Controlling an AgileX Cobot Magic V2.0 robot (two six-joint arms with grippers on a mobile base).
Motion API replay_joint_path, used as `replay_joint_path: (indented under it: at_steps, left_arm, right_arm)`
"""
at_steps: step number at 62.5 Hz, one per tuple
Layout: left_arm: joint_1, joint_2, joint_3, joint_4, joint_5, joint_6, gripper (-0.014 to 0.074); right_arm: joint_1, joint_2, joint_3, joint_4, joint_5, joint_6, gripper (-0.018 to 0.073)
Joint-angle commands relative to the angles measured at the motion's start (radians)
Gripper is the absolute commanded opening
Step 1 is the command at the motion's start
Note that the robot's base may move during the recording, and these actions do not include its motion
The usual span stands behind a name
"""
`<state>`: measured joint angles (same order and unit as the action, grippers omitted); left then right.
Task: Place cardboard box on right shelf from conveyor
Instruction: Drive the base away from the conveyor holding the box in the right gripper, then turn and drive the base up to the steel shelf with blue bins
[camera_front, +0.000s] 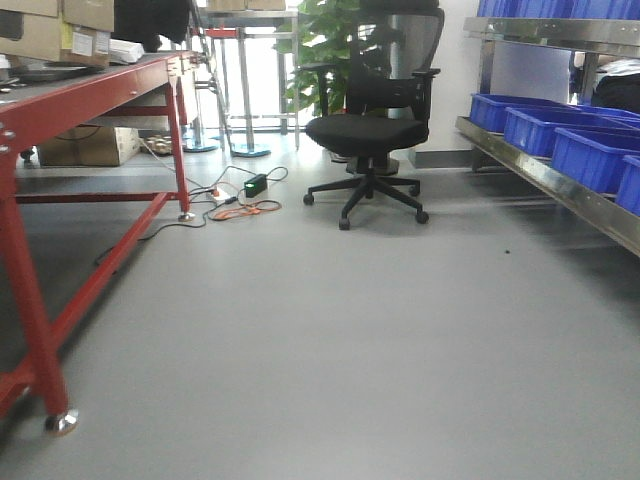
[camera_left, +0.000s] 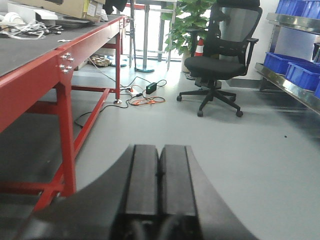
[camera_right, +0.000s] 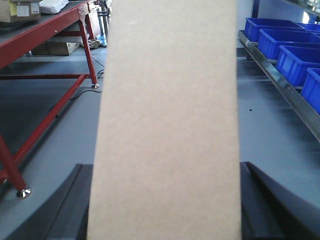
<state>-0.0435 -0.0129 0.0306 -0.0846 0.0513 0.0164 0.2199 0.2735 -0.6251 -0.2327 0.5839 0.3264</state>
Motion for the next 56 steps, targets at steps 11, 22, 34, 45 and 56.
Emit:
replay_joint_path:
  at_steps: [11, 22, 34, 45, 56]
  left_arm:
    - [-0.007, -0.012, -0.004, -0.007, -0.091, -0.005, -0.0119]
    - [-0.007, -0.012, -0.004, -0.007, -0.091, -0.005, -0.0119]
    - [-0.007, -0.012, -0.004, -0.007, -0.091, -0.005, -0.0119]
    - [-0.007, -0.012, -0.004, -0.007, -0.091, -0.005, -0.0119]
    - [-0.007, -0.012, -0.004, -0.007, -0.091, -0.005, -0.0119]
  right_arm:
    - [-0.006, 0.011, -0.028, -0.025, -0.104, -0.010, 0.0161]
    - [-0.006, 0.011, -0.028, -0.025, -0.104, -0.010, 0.0161]
    - [-0.006, 0.011, -0.028, -0.025, -0.104, -0.010, 0.0161]
    - [-0.006, 0.011, -0.028, -0.025, -0.104, -0.010, 0.0161]
    - [-0.006, 0.011, -0.028, -0.025, -0.104, -0.010, 0.0161]
